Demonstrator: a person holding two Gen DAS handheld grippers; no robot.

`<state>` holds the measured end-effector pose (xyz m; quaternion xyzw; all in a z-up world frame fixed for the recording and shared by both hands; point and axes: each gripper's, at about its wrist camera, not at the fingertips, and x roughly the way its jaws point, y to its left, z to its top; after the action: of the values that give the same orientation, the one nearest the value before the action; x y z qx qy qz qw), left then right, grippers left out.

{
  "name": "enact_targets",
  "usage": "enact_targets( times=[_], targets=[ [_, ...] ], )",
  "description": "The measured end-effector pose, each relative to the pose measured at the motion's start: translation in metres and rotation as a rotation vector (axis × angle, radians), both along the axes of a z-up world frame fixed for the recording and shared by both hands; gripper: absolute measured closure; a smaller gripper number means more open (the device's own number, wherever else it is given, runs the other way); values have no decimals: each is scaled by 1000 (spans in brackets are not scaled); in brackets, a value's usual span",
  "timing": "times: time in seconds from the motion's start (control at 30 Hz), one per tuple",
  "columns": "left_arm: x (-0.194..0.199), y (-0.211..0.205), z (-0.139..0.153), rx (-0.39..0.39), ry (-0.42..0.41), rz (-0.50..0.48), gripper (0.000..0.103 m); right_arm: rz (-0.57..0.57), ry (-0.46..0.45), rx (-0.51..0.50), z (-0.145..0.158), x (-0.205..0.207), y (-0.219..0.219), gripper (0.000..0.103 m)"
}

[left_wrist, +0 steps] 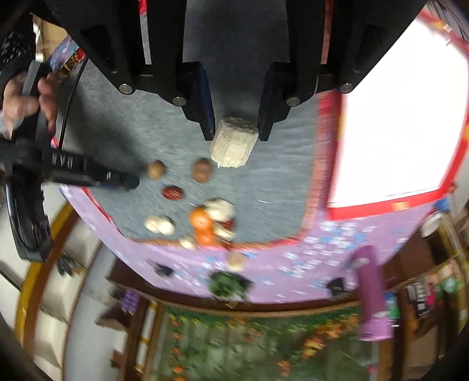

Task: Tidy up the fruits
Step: 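Carry both items to the white tray and open both tools to drop them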

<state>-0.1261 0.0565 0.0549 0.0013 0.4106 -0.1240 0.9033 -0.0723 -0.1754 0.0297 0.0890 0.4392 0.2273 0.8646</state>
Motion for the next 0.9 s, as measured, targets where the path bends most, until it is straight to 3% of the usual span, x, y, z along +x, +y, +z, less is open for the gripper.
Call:
enact_targets(
  times=[0.2, 0.4, 0.73, 0.77, 0.8, 0.87, 0.9],
  targets=[
    [-27, 70, 20, 23, -60, 200, 74, 199, -58, 58, 16, -13, 98, 79],
    [-32, 121, 8, 72, -29, 338, 74, 329, -59, 87, 15, -16, 181, 78],
    [-35, 149, -19, 121, 35, 454, 73, 407, -28, 51, -4, -24, 236, 78],
    [-38, 150, -18, 122, 34, 462, 69, 413, -25, 56, -3, -25, 236, 74],
    [-40, 152, -18, 127, 35, 473, 58, 419, -27, 64, -2, -26, 235, 70],
    [-43, 153, -15, 142, 24, 500, 39, 413, -50, 75, 4, -29, 232, 48],
    [-44, 152, -13, 152, 11, 512, 33, 410, -70, 82, 8, -32, 228, 45]
  ],
)
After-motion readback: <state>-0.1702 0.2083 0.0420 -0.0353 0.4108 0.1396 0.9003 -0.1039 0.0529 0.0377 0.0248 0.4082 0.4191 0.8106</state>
